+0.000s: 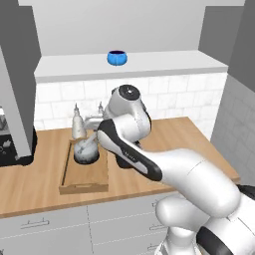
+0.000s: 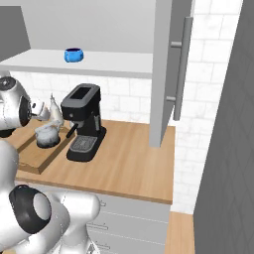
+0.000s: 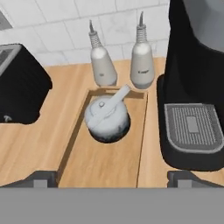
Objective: Pick the kettle from the counter and place it on the tray. Then pick the mug from the cabinet and place it on the tray. Then close the cabinet doors.
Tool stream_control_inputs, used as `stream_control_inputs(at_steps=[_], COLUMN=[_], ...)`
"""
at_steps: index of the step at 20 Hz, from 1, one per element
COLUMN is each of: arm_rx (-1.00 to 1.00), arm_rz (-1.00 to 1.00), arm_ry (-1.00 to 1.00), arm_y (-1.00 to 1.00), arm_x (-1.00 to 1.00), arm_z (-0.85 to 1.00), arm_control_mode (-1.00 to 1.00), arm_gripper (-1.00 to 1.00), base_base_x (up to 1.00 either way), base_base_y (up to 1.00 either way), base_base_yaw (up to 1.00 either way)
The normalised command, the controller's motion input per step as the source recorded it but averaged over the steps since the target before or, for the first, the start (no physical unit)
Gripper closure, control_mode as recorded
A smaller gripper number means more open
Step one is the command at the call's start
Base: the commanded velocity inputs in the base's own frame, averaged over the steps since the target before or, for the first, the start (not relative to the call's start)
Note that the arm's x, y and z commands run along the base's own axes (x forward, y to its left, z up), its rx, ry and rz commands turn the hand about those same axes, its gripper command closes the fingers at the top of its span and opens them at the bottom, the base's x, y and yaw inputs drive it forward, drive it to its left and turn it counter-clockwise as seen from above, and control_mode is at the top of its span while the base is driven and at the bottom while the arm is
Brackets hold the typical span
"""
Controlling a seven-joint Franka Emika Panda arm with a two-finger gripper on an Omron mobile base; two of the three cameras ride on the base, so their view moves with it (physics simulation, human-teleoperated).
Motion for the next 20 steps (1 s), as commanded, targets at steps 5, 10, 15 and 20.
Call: stream_control_inputs(at_steps=[5, 10, 15, 20], arm_rx=[-0.11, -0.06, -0.10, -0.11], arm_rz=[-0.02, -0.04, -0.18, -0.25], arm_ry=[0.02, 0.00, -0.09, -0.08], arm_y=[-0.38, -0.35, -0.26, -0.19], arm_x=[0.00, 0.00, 0.04, 0.15], arm_z=[0.71, 0.71, 0.56, 0.53], arm_control_mode=[-1.00, -1.00, -1.00, -1.00], arm_gripper=[-1.00, -1.00, -1.00, -1.00], base_base_x=[0.00, 0.00, 0.00, 0.00], base_base_y=[0.00, 0.00, 0.00, 0.00], base_base_yaw=[0.00, 0.00, 0.00, 0.00])
